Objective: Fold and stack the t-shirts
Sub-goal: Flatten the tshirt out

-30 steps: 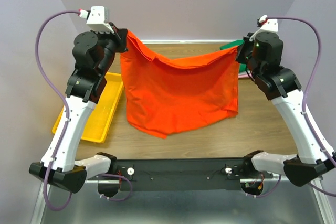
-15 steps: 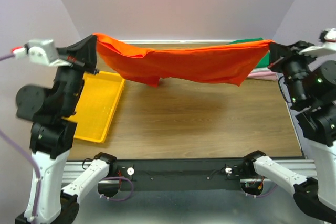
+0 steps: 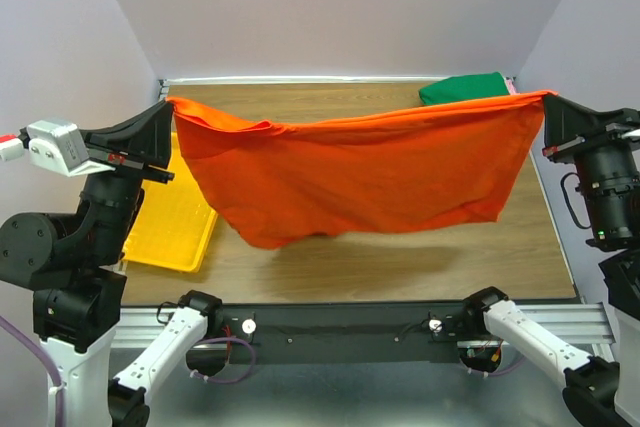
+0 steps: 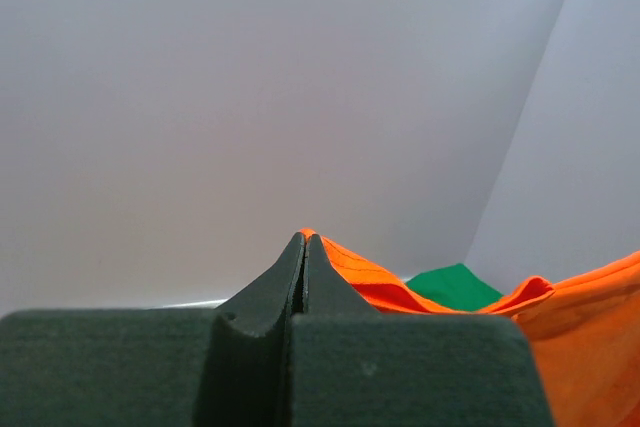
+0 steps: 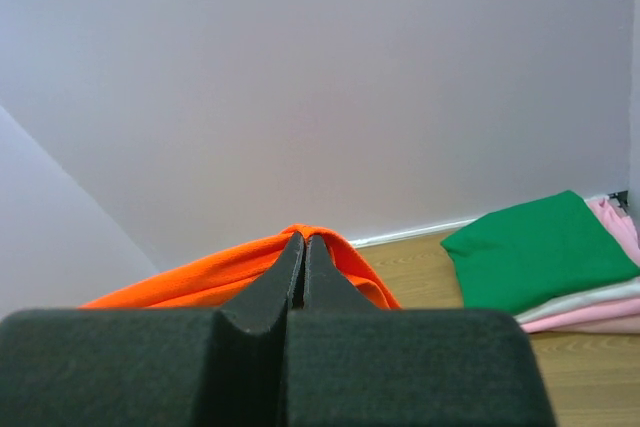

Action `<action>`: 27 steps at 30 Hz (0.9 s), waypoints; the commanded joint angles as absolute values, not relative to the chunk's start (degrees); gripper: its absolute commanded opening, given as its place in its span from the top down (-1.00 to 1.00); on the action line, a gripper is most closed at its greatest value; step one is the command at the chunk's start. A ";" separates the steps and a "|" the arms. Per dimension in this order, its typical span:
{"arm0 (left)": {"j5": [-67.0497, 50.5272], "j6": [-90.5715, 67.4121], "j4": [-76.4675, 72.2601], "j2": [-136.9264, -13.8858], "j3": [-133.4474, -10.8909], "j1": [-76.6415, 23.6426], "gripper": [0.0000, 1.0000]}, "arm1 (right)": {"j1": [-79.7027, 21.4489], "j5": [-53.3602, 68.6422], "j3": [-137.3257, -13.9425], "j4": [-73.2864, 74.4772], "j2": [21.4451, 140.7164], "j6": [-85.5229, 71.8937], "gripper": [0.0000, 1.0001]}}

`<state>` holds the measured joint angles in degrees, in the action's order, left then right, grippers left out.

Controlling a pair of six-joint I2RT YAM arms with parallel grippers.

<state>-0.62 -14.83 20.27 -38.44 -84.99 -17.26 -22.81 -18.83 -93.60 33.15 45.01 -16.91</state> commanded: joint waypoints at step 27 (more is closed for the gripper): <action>-0.62 -19.07 1.48 -113.99 -109.15 -15.38 -0.10 | -10.63 -26.74 -83.59 17.93 101.08 -15.38 -0.62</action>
